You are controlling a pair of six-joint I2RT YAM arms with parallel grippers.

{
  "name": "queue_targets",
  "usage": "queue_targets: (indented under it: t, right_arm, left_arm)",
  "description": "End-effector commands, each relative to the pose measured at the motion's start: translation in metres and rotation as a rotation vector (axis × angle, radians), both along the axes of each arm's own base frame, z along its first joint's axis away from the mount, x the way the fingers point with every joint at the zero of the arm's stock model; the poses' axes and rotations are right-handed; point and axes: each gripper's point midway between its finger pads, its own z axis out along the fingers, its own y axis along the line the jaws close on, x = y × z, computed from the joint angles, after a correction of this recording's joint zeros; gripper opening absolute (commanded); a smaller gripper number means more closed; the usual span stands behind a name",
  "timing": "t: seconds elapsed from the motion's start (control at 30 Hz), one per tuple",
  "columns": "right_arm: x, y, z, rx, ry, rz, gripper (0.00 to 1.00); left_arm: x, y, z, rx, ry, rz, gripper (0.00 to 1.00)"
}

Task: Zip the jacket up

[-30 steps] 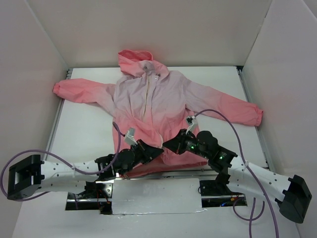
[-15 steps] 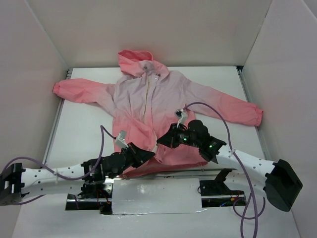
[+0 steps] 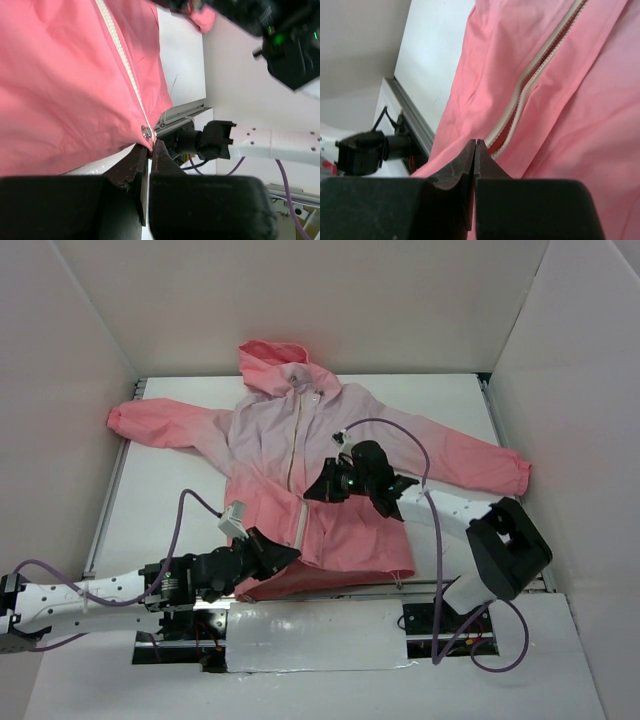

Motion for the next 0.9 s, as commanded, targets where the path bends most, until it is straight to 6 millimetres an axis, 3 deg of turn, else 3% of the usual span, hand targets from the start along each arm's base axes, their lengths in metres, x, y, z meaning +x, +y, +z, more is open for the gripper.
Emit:
queue_targets:
  t: [0.0,0.07,0.1,0.17,0.2,0.27,0.3,0.33,0.4,0.47,0.5,0.57,0.6,0.63,0.67,0.7,0.73,0.77,0.87]
  right_arm:
    - [0.059,-0.007,0.019,-0.004,-0.104,-0.097,0.00]
    - [0.075,-0.001,0.019,-0.010,-0.093,-0.098,0.00]
    - [0.082,-0.001,0.010,-0.028,-0.075,-0.101,0.00]
    - [0.097,0.003,0.016,-0.033,-0.070,-0.108,0.00]
    - [0.106,0.001,0.004,-0.053,-0.043,-0.120,0.00]
    - [0.122,0.002,0.010,-0.046,-0.031,-0.127,0.00]
    - [0.130,0.001,-0.001,-0.053,0.007,-0.140,0.00]
    - [0.142,-0.003,0.009,-0.027,0.006,-0.148,0.00]
    - [0.158,-0.008,0.000,-0.014,0.051,-0.174,0.00]
    - [0.178,-0.013,0.014,0.010,0.042,-0.186,0.00]
    - [0.186,-0.015,0.005,0.000,0.059,-0.188,0.00]
    - [0.206,-0.019,0.019,0.015,0.044,-0.195,0.00]
    - [0.212,-0.021,0.008,0.002,0.068,-0.195,0.00]
    - [0.224,-0.021,0.020,0.012,0.050,-0.197,0.00]
    - [0.235,-0.030,0.021,0.011,0.050,-0.216,0.00]
    - [0.243,-0.034,0.009,0.003,0.071,-0.220,0.00]
    - [0.254,-0.035,0.021,0.016,0.057,-0.224,0.00]
    - [0.265,-0.045,0.014,0.023,0.078,-0.240,0.00]
    - [0.289,-0.059,0.032,0.069,0.049,-0.271,0.00]
  left_arm:
    - [-0.020,-0.005,0.033,-0.076,-0.020,-0.103,0.00]
    - [-0.022,-0.003,0.036,-0.090,-0.027,-0.108,0.00]
    - [-0.023,-0.002,0.036,-0.095,-0.029,-0.110,0.00]
    - [-0.025,-0.002,0.038,-0.099,-0.044,-0.127,0.00]
    - [-0.025,-0.003,0.038,-0.097,-0.049,-0.132,0.00]
    - [-0.029,-0.006,0.042,-0.100,-0.075,-0.165,0.00]
    - [-0.030,-0.008,0.044,-0.104,-0.083,-0.176,0.00]
    - [-0.032,-0.010,0.045,-0.101,-0.103,-0.193,0.00]
    - [-0.035,-0.015,0.050,-0.114,-0.118,-0.222,0.00]
    - [-0.038,-0.019,0.052,-0.109,-0.144,-0.251,0.00]
    - [-0.041,-0.021,0.052,-0.103,-0.147,-0.268,0.00]
    - [-0.043,-0.025,0.059,-0.121,-0.179,-0.293,0.00]
    - [-0.046,-0.027,0.063,-0.134,-0.188,-0.307,0.00]
    - [-0.048,-0.028,0.064,-0.134,-0.203,-0.321,0.00]
    - [-0.049,-0.029,0.065,-0.136,-0.213,-0.331,0.00]
    - [-0.050,-0.029,0.067,-0.143,-0.222,-0.338,0.00]
    - [-0.053,-0.030,0.067,-0.141,-0.232,-0.355,0.00]
    - [-0.054,-0.030,0.069,-0.142,-0.241,-0.363,0.00]
    - [-0.057,-0.031,0.068,-0.138,-0.254,-0.381,0.00]
